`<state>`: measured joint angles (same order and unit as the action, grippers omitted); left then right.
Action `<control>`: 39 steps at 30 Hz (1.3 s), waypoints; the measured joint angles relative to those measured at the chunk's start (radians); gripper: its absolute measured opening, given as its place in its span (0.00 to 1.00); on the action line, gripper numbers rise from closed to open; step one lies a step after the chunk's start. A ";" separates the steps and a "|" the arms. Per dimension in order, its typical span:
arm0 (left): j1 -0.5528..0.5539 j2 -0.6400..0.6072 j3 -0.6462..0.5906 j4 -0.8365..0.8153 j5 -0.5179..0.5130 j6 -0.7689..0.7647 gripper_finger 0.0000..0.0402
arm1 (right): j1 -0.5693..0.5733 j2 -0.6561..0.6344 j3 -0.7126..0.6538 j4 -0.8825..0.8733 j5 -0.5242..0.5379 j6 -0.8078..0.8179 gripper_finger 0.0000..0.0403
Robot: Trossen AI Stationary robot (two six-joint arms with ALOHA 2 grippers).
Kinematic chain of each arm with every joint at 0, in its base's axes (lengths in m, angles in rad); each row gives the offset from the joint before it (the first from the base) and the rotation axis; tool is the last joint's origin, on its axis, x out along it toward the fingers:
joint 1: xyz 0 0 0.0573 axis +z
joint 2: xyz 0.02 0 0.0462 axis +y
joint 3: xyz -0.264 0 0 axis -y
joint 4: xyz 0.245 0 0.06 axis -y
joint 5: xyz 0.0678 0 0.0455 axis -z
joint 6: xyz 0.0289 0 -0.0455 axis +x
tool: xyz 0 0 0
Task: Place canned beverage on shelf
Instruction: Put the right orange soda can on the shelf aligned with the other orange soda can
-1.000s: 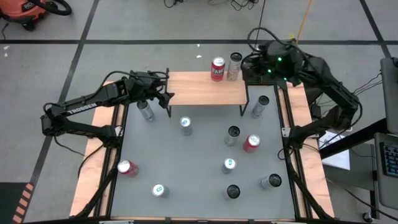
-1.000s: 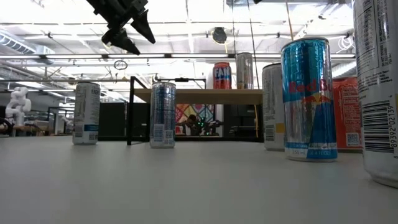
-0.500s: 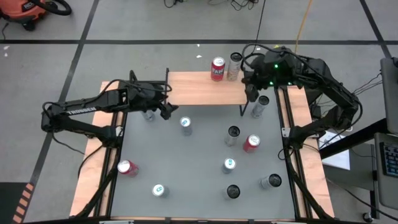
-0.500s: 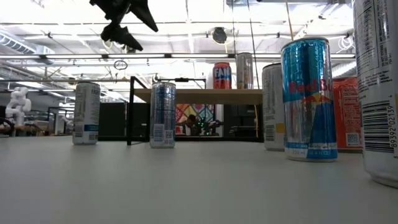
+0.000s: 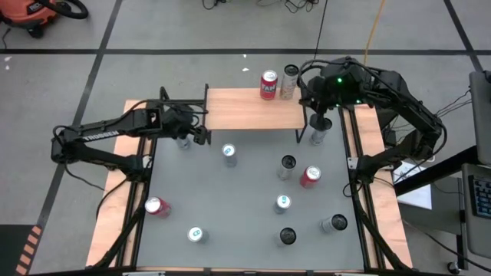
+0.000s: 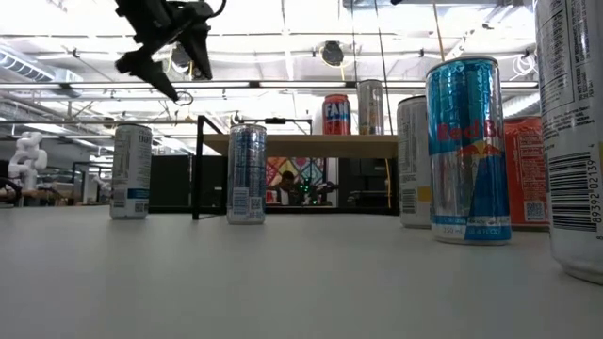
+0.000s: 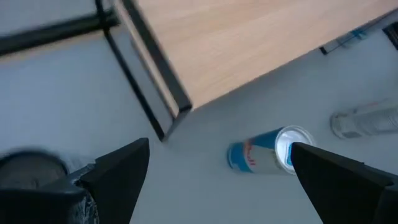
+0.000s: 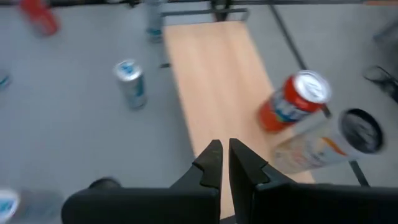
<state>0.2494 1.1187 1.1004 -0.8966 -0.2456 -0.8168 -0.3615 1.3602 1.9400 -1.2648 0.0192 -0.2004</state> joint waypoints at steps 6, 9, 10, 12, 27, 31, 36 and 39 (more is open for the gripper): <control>-0.040 0.000 0.000 0.012 0.012 -0.088 0.98 | -0.001 0.000 0.000 -0.050 -0.161 0.062 0.00; -0.062 0.000 0.000 0.028 0.024 -0.069 0.98 | 0.004 0.007 0.000 -0.050 -0.207 0.143 0.00; -0.071 0.000 0.000 0.032 0.028 -0.062 0.98 | 0.006 0.009 -0.001 -0.050 -0.206 0.178 0.00; -0.086 0.000 0.000 0.034 0.044 -0.037 0.98 | 0.006 0.013 -0.001 -0.048 -0.206 0.248 0.00; -0.282 0.000 0.000 0.043 0.061 -0.009 0.98 | 0.125 0.017 -0.001 -0.057 -0.205 0.741 0.00; -0.321 0.000 0.000 0.054 0.037 -0.015 0.98 | 0.183 0.017 -0.001 -0.057 -0.204 0.843 0.00; -0.362 0.000 0.000 0.038 0.027 0.014 0.98 | 0.285 0.022 -0.001 -0.094 -0.187 0.875 0.00; -0.374 0.000 0.000 0.008 0.024 0.019 0.98 | 0.348 0.032 -0.002 -0.169 -0.139 0.874 0.00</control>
<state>-0.1250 1.1187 1.1007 -0.8889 -0.2216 -0.7974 -0.0132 1.3917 1.9384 -1.4336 -0.1199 0.6738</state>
